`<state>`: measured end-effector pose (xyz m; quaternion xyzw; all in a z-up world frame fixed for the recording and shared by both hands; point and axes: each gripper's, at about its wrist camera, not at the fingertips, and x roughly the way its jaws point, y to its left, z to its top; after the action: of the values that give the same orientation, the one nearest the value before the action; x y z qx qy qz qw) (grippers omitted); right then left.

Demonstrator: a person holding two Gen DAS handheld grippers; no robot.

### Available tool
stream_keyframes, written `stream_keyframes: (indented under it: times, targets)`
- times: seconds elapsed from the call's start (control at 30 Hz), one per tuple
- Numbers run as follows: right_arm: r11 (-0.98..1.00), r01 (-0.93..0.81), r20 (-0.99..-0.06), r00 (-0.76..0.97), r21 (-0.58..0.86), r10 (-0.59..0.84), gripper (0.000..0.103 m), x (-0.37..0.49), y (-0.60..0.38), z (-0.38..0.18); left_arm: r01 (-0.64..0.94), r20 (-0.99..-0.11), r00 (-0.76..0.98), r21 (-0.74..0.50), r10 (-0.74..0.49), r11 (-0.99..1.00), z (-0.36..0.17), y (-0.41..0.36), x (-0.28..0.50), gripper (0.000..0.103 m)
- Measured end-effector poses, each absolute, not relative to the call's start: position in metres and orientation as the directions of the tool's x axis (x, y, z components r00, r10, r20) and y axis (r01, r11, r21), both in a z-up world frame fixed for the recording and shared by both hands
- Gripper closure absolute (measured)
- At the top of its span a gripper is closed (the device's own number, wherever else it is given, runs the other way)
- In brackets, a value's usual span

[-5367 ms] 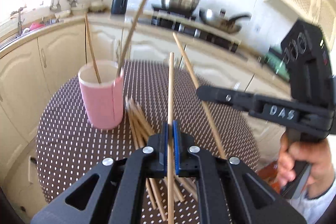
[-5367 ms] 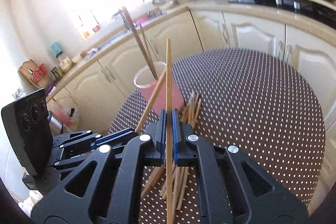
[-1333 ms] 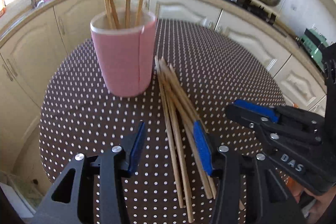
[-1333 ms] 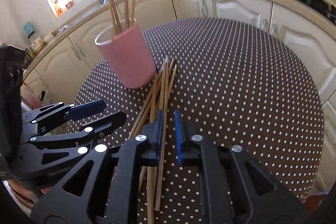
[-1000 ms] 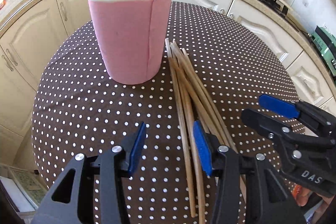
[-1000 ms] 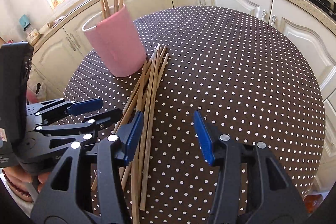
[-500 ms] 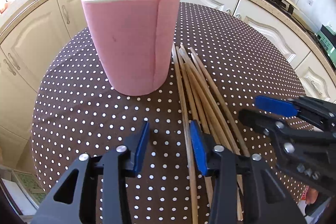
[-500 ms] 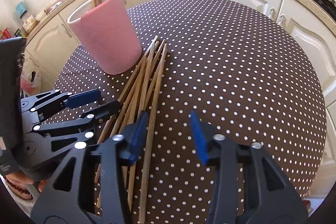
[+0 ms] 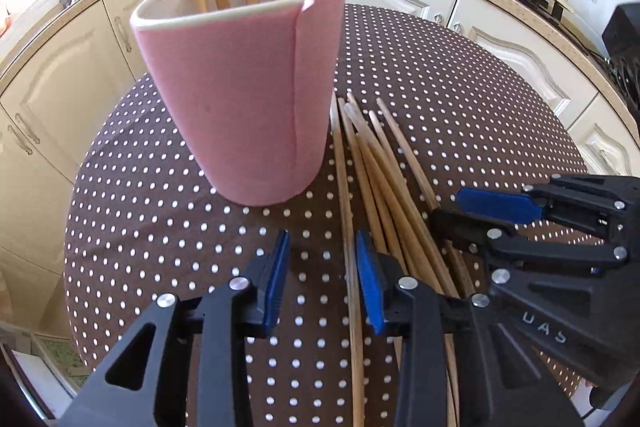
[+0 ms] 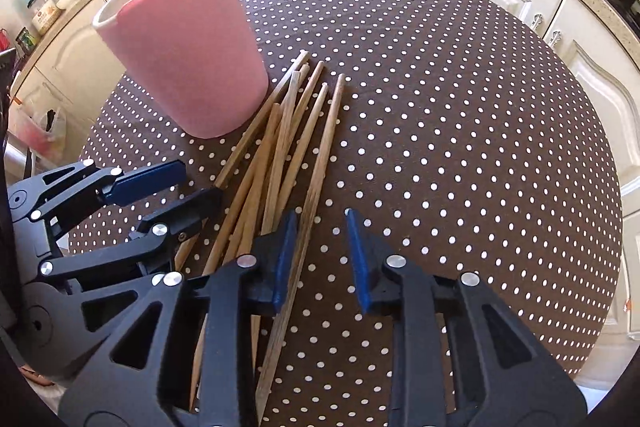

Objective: Organize utensils
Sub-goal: 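Return the right gripper to the pile and grasp another chopstick, then lift the chopstick with the right gripper and lower it into the pink cup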

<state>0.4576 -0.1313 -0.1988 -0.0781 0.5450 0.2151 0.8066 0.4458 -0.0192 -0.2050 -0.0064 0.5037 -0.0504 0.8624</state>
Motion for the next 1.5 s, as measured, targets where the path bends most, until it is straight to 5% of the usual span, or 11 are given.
stream_keyframes:
  times: [0.1, 0.2, 0.9, 1.23, 1.5]
  targets:
    - [0.888, -0.455, -0.926, 0.305, 0.065, 0.224, 0.088, 0.463, -0.123, -0.199, 0.084, -0.866, 0.495, -0.037, -0.074, 0.996, -0.206, -0.024, 0.454, 0.072]
    - [0.881, -0.469, -0.934, 0.282, 0.067, 0.221, 0.092, 0.47, -0.124, -0.201, 0.097, -0.866, 0.498, -0.008, -0.055, 0.995, -0.207, -0.029, 0.458, 0.097]
    - [0.882, -0.426, -0.857, 0.36, 0.201, 0.369, 0.096, 0.443, -0.19, -0.178, 0.15, -0.776, 0.607, -0.097, -0.169, 0.984, -0.173, -0.028, 0.408, 0.098]
    - [0.857, -0.451, -0.715, 0.512, 0.249, 0.477, 0.096, 0.403, -0.22, -0.115, 0.206, -0.631, 0.74, -0.115, -0.232, 0.972, -0.116, -0.03, 0.363, 0.098]
    - [0.825, -0.488, -0.503, 0.656, 0.287, 0.563, 0.096, 0.384, -0.218, -0.063, 0.232, -0.41, 0.871, -0.147, -0.272, 0.962, -0.068, -0.023, 0.338, 0.098]
